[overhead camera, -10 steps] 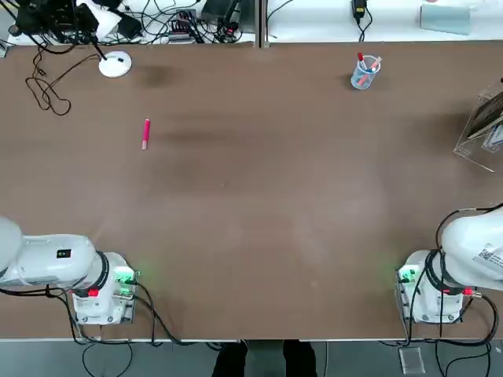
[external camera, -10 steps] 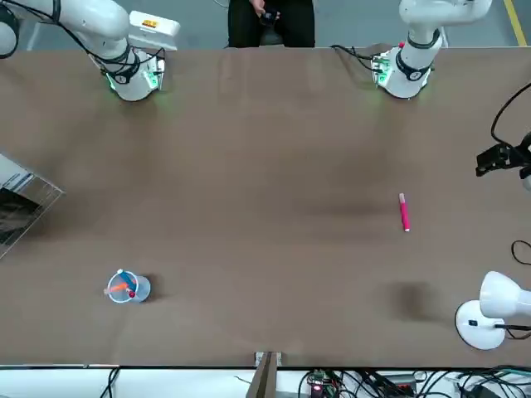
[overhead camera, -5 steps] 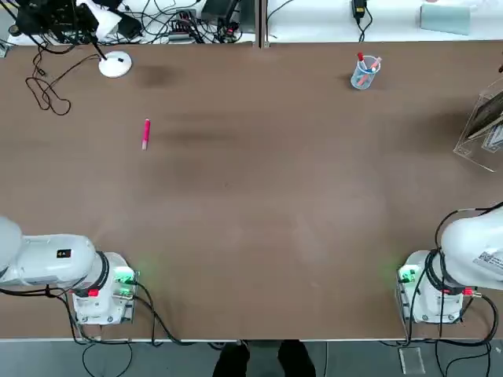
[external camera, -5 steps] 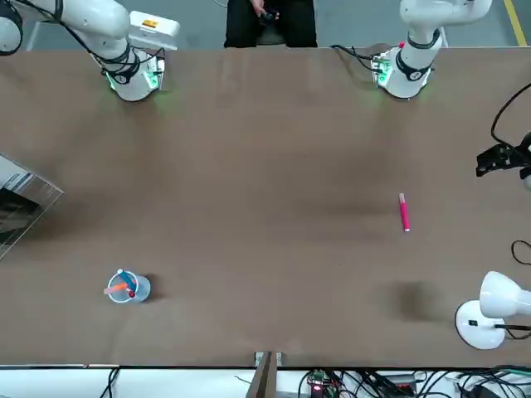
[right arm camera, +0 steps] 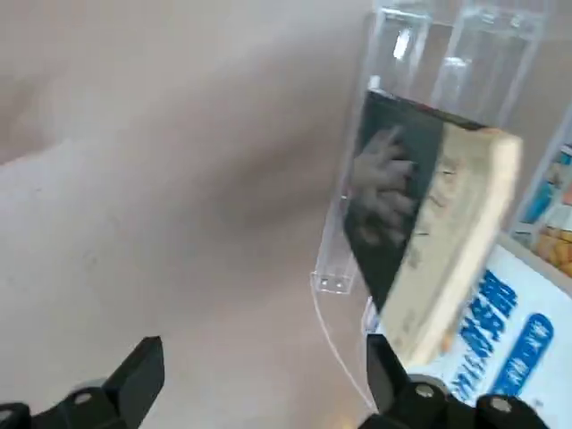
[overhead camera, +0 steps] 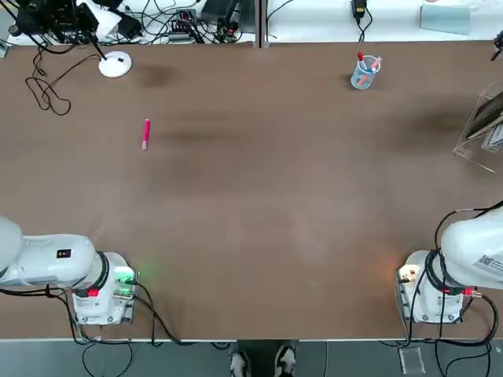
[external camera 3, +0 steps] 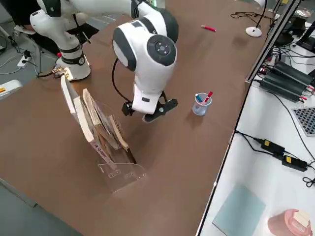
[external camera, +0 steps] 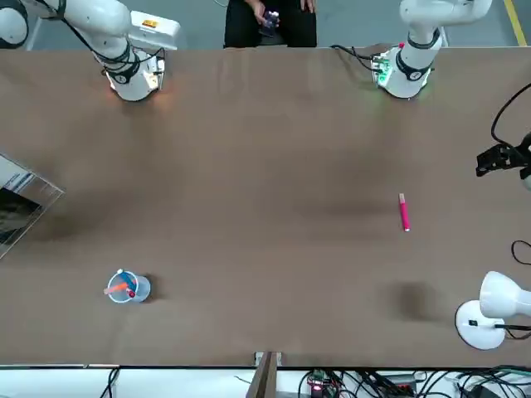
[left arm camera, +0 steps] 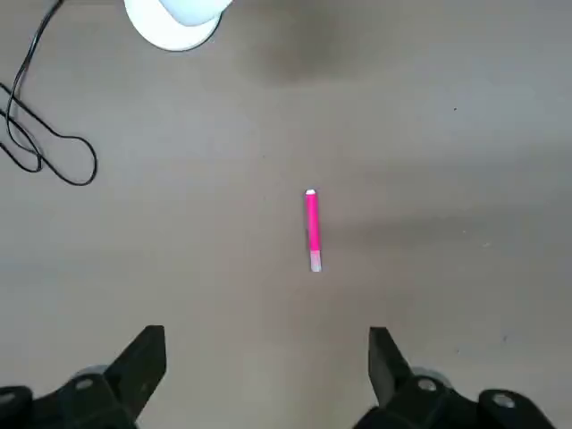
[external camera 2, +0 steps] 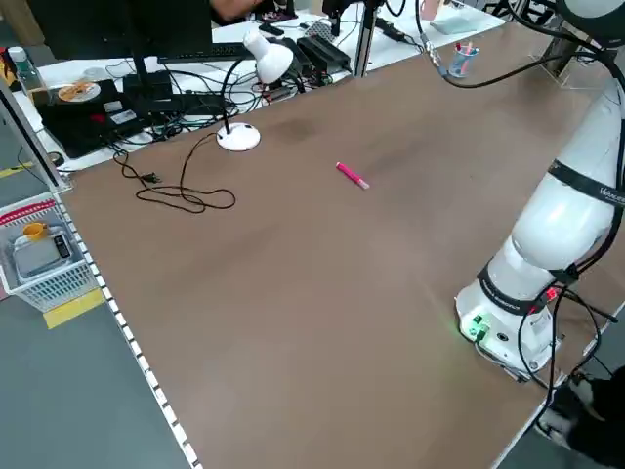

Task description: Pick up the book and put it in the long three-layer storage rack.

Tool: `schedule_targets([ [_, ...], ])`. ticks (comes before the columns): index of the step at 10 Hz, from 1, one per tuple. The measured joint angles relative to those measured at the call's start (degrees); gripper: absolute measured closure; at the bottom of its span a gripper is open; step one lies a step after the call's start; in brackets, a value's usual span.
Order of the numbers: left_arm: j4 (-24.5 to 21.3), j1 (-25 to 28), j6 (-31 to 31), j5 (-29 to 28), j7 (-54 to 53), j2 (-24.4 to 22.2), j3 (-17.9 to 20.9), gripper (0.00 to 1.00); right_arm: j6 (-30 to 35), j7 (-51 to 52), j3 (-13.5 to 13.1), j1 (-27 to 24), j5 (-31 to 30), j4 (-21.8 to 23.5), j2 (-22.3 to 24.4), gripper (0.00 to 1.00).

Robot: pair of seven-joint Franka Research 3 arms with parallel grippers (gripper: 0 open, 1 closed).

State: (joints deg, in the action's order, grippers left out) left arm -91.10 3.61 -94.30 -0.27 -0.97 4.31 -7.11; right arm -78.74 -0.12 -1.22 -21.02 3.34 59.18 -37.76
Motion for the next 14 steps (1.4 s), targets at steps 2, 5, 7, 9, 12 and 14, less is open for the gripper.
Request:
schedule_targets([
  [2,0.01,0.00,0.00,0.00,0.00,0.00,0.00,0.00,-2.10,3.25,0.06,2.04,0.00,-0.03,0.20,0.00],
  [5,0.04,0.00,0.00,0.00,0.00,0.00,0.00,0.00,-6.33,9.05,0.07,4.36,0.00,-0.03,0.28,0.00],
  [7,0.05,0.00,0.00,0.00,0.00,0.00,-0.01,0.00,-8.29,12.45,0.07,5.08,-0.01,-0.03,0.28,0.00],
  [9,0.06,-0.01,0.00,0.00,0.00,0.00,-0.01,0.00,-9.86,14.48,0.06,5.53,-0.01,-0.03,0.28,0.00],
  [12,0.12,-0.01,0.00,0.00,0.00,0.00,-0.01,0.00,-10.81,15.17,0.06,6.63,-0.75,-0.03,0.28,0.00],
  [14,0.18,-0.01,0.00,0.00,0.00,0.00,-0.01,0.00,-11.50,15.30,0.06,7.17,-1.61,-0.03,0.28,0.00],
])
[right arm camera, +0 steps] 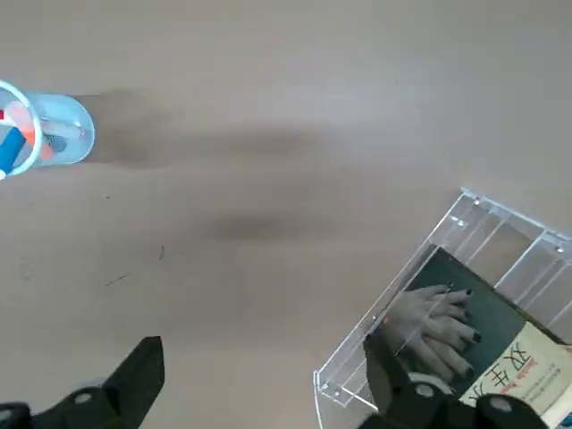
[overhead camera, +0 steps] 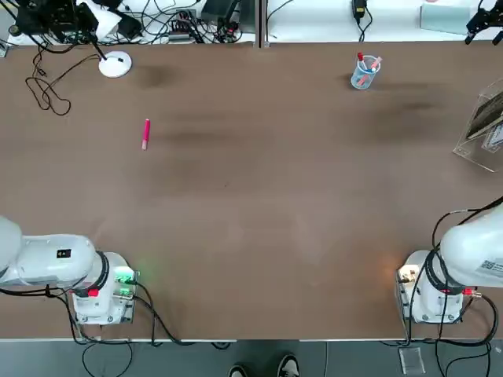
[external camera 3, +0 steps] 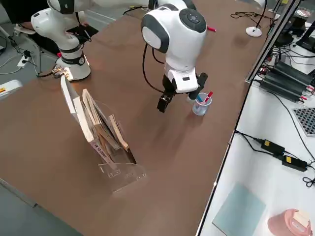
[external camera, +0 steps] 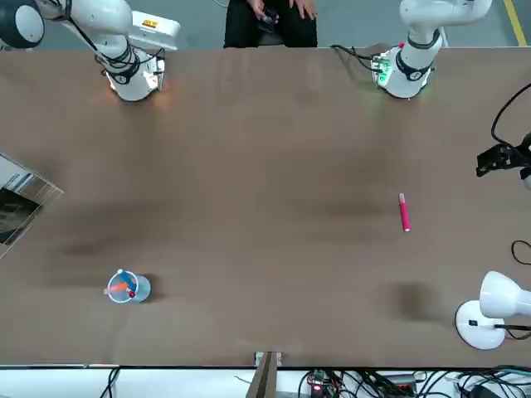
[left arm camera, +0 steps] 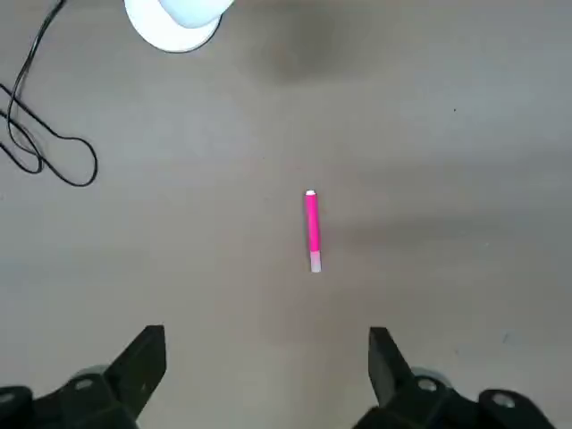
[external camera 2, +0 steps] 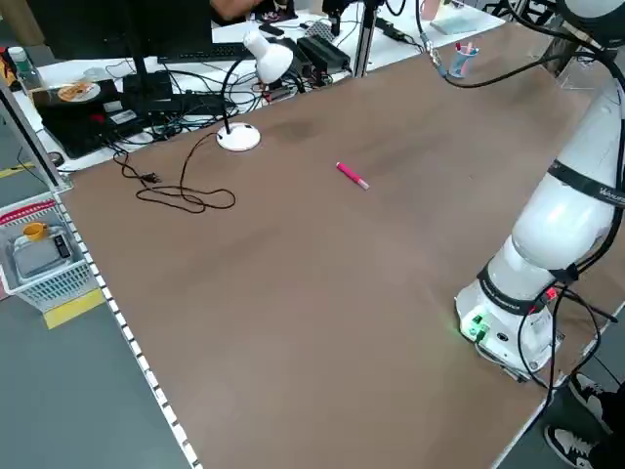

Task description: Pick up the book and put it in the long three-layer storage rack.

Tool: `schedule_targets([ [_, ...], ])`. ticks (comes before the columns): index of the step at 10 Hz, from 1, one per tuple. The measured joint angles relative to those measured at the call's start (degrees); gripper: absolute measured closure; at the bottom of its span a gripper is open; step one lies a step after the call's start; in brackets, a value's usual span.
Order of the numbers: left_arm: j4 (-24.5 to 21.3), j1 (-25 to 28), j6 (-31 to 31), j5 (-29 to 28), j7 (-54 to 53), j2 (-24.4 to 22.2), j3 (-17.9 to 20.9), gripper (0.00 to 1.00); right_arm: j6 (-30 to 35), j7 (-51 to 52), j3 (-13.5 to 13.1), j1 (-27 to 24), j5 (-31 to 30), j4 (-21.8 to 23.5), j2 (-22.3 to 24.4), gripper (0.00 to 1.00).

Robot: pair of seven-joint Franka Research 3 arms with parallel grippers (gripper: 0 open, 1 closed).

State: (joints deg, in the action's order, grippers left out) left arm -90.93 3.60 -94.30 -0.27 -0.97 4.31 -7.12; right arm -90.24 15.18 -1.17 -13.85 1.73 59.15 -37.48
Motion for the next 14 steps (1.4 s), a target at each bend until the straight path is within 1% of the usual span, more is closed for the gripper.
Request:
schedule_targets([
  [4,0.24,0.01,0.00,0.00,0.00,-0.01,0.00,0.00,-2.16,0.87,-0.02,1.72,-0.68,0.00,0.00,0.00],
  [8,0.52,0.05,0.24,0.00,0.08,-0.86,0.01,0.00,-4.74,0.35,-0.19,5.63,-0.81,0.06,0.00,0.00],
  [9,0.53,0.05,0.49,0.00,0.08,-1.34,0.02,0.00,-5.13,-1.51,-0.57,7.20,-0.83,0.06,0.00,0.00],
  [11,0.54,0.06,1.25,0.00,0.08,-2.35,0.16,0.00,-5.41,-8.54,-1.08,10.68,-0.91,0.15,0.49,0.00],
  [12,0.53,0.07,1.70,0.00,0.08,-2.70,0.30,0.00,-5.37,-12.12,-1.21,12.33,-1.31,0.51,1.40,0.00],
  [14,0.58,0.31,2.02,0.01,0.39,-3.06,0.60,0.00,-4.95,-16.66,-1.29,15.51,-3.98,1.82,4.43,0.00],
])
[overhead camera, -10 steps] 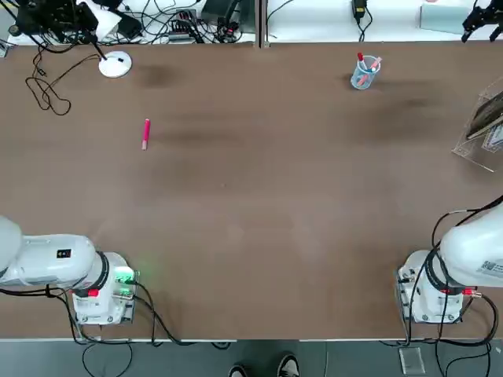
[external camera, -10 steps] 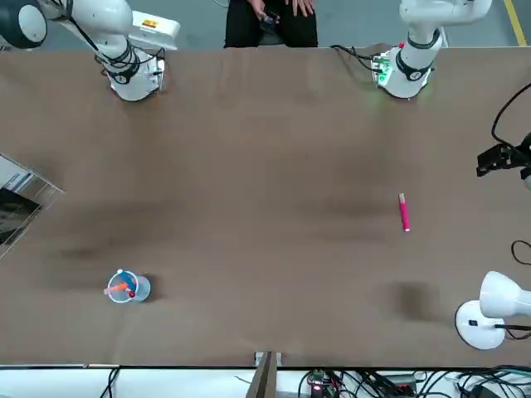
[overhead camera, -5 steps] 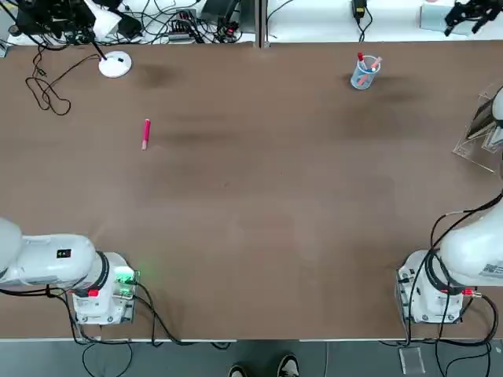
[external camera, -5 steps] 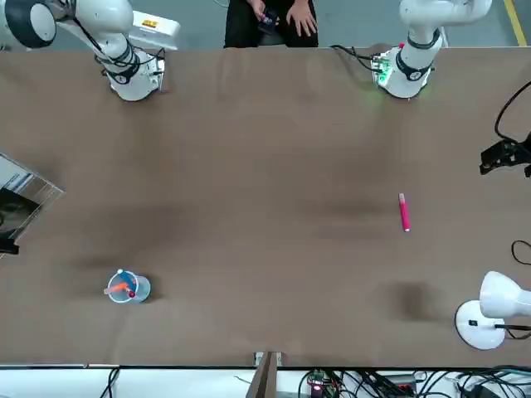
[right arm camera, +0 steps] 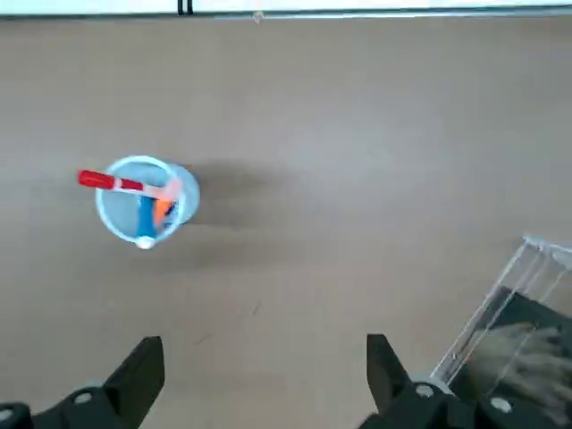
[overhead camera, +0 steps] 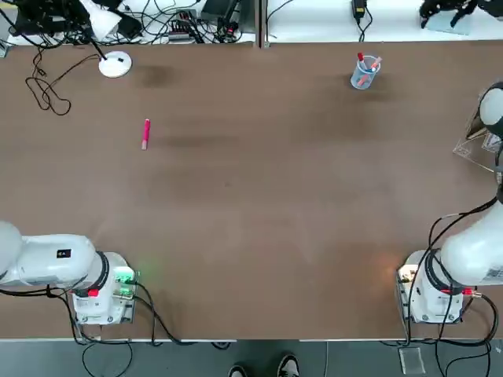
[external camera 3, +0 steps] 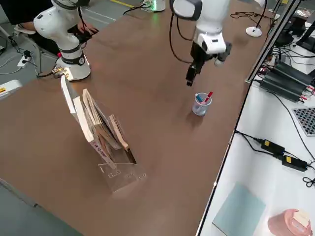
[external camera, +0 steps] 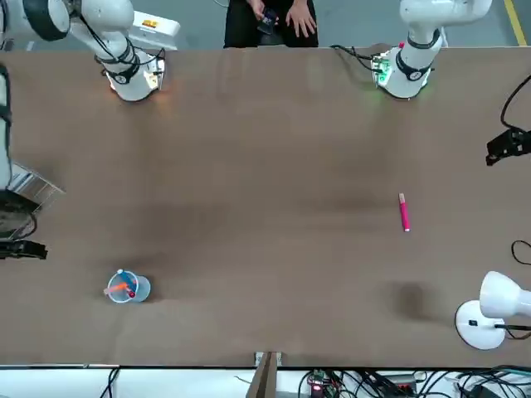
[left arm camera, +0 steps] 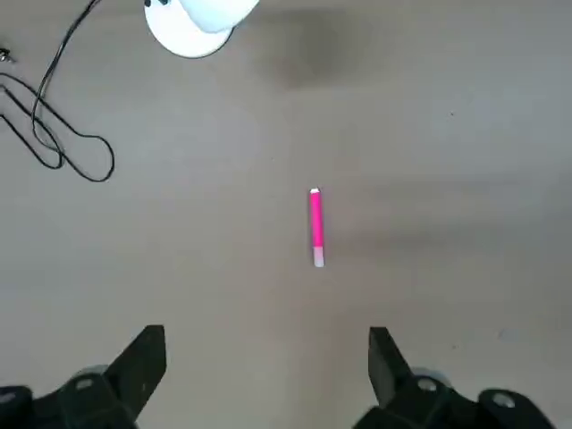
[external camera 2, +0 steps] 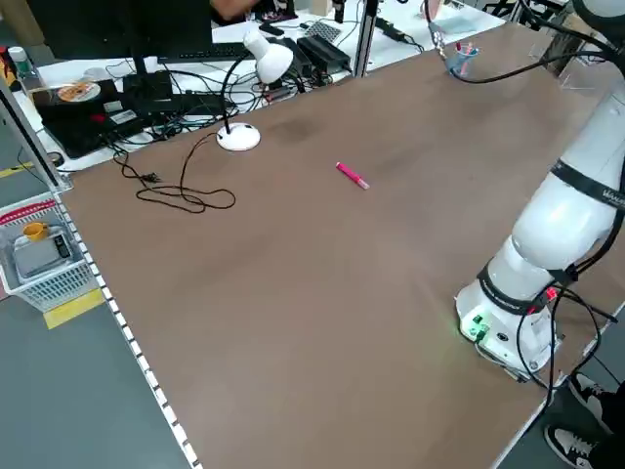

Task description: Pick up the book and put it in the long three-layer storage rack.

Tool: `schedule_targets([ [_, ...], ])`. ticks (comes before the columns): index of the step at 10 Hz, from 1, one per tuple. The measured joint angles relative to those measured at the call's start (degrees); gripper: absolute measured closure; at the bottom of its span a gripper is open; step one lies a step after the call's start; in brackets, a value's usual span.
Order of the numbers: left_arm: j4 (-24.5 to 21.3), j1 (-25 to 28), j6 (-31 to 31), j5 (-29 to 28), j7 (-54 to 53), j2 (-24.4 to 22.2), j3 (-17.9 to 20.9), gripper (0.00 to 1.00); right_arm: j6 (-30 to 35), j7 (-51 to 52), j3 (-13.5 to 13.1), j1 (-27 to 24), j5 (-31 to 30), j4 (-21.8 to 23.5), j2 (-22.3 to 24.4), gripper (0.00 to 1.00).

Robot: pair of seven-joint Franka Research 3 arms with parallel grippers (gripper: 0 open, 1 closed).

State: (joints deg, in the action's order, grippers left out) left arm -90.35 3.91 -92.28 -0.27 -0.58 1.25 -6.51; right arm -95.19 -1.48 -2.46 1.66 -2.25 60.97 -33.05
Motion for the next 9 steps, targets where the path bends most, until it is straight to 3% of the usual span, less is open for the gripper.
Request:
schedule_targets([
  [9,0.81,1.21,0.01,0.14,0.31,-0.10,-0.32,0.00,-0.31,0.59,-0.70,1.80,-1.74,13.72,15.09,0.00],
])
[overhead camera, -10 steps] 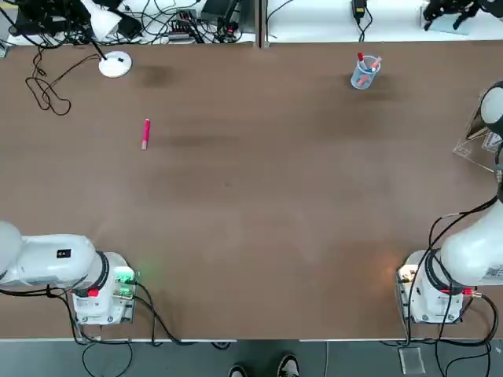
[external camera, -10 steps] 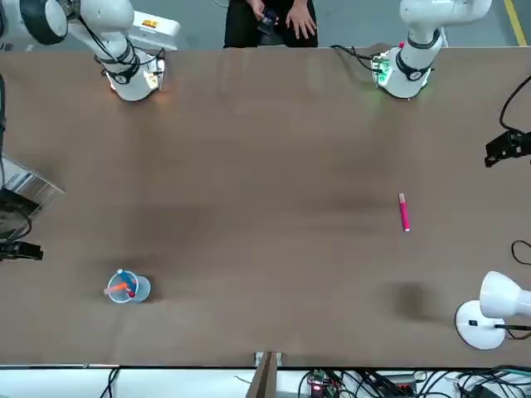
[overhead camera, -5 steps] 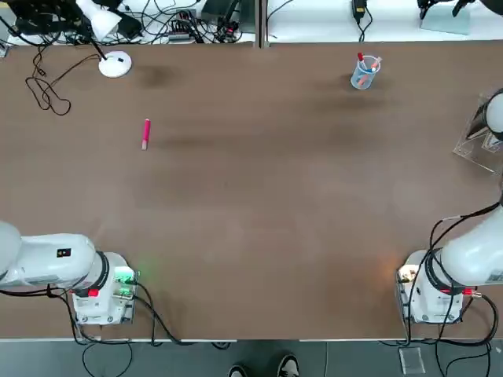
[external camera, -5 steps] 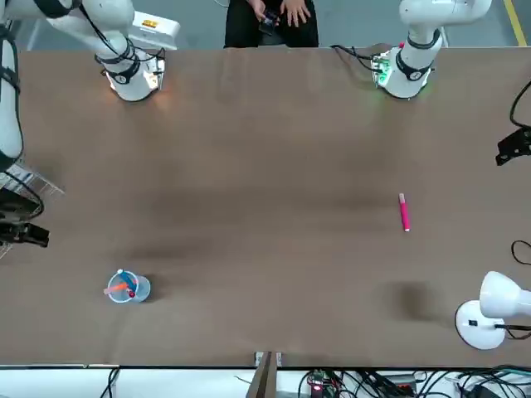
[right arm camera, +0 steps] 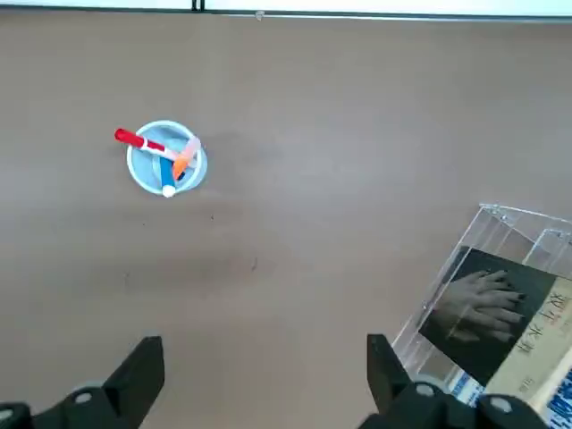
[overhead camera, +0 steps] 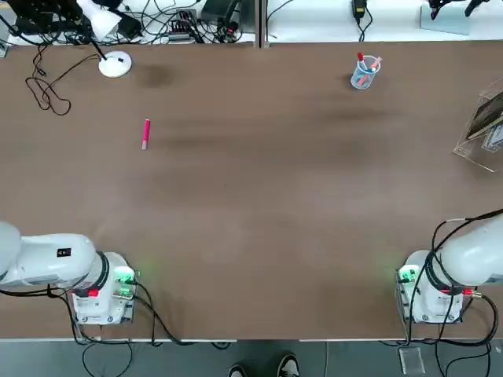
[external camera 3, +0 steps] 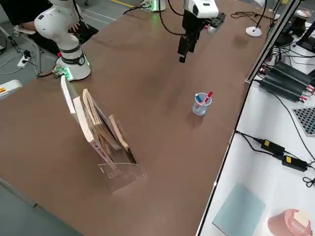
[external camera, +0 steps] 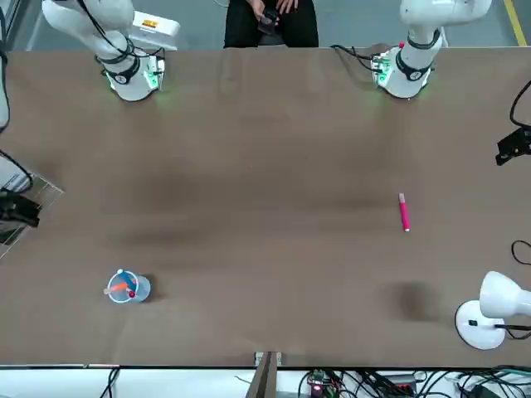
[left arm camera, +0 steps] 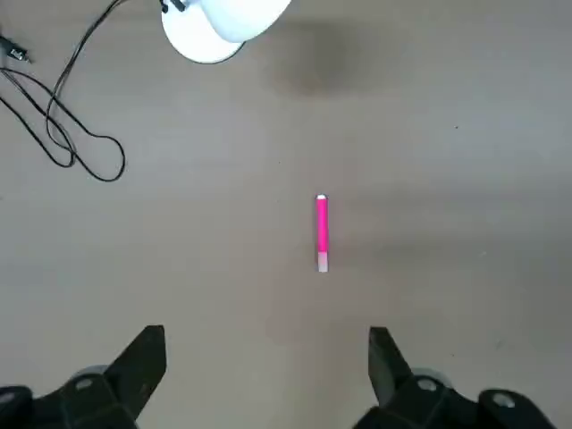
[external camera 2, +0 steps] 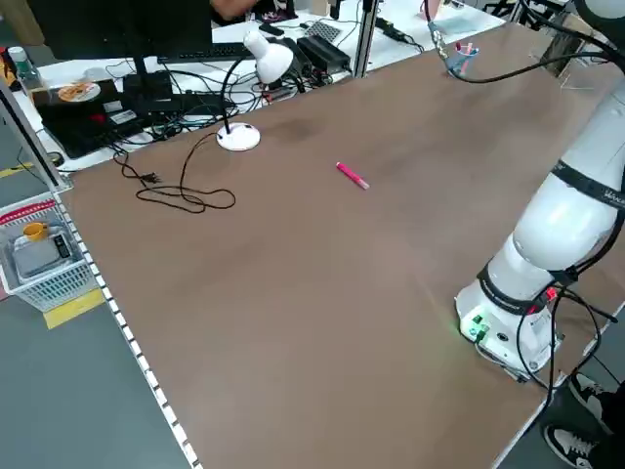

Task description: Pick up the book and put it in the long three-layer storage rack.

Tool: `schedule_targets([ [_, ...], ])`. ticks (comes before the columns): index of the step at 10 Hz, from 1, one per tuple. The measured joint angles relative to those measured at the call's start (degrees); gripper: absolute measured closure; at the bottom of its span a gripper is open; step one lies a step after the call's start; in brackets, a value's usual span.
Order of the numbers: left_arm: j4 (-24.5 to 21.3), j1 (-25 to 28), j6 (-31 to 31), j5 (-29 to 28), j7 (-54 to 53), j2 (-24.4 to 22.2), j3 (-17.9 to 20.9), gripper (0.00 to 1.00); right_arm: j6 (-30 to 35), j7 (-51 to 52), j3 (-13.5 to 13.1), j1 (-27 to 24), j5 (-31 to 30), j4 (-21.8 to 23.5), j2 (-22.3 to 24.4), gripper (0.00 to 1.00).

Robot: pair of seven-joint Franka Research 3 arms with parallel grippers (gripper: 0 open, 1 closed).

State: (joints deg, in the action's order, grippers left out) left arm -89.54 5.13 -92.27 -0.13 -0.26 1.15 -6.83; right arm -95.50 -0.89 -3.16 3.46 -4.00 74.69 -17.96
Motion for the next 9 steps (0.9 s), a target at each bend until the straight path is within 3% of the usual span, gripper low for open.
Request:
schedule_targets([
  [4,0.11,-0.01,0.01,0.00,0.00,-0.02,-0.16,0.00,-0.56,2.02,-0.14,-0.24,-0.02,6.09,6.23,0.00],
  [9,0.25,-0.01,0.10,0.00,-0.02,-0.87,-0.18,0.00,-0.24,2.36,-0.14,-0.25,-0.02,8.05,8.81,0.00],
])
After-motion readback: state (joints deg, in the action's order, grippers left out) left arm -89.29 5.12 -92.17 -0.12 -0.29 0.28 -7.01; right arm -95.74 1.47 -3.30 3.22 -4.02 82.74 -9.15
